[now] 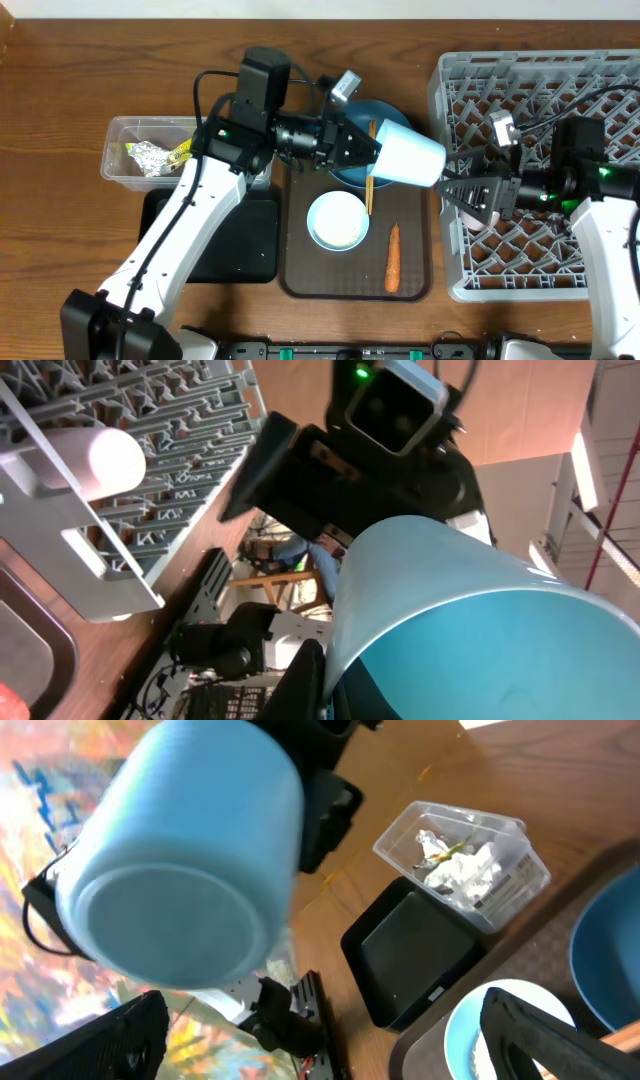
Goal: Sort waste into correct bins and load items into the dishwasher rack
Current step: 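Lift the light-blue cup and tilt it toward the right gripper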
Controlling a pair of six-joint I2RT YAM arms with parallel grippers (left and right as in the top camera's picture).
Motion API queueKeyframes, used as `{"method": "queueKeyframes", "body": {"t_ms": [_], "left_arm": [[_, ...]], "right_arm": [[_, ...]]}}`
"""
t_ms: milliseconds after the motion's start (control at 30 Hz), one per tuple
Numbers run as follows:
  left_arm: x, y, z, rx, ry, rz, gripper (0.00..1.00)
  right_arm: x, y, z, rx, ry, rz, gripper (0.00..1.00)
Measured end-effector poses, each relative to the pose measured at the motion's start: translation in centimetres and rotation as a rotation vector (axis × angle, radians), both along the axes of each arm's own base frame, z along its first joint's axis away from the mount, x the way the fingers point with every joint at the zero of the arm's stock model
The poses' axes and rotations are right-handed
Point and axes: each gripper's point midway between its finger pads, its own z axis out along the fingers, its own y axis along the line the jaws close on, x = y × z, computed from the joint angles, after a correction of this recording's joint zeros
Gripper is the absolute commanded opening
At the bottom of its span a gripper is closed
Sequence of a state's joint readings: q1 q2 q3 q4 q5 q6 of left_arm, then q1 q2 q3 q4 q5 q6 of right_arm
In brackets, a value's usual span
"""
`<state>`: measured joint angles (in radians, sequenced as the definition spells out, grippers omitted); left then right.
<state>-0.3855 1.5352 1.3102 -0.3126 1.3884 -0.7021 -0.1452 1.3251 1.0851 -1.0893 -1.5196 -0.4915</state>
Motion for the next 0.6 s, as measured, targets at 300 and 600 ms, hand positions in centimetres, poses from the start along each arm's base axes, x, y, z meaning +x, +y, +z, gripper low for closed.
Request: {"method": "queueKeyframes", "body": {"t_ms": [300,600], "left_arm": [[0.0,0.2,-1.3,0.052,0.029,0.027,0.06],[-1.0,0.1,-2.3,0.082,0.025,0.006,0.06]], "right_arm": [[-2.2,0.4,2.9,-0.017,-0.191,0.006,0.99],[-3.0,0.5,3.9,-0.046,-0.284,0.0,0.99]]}}
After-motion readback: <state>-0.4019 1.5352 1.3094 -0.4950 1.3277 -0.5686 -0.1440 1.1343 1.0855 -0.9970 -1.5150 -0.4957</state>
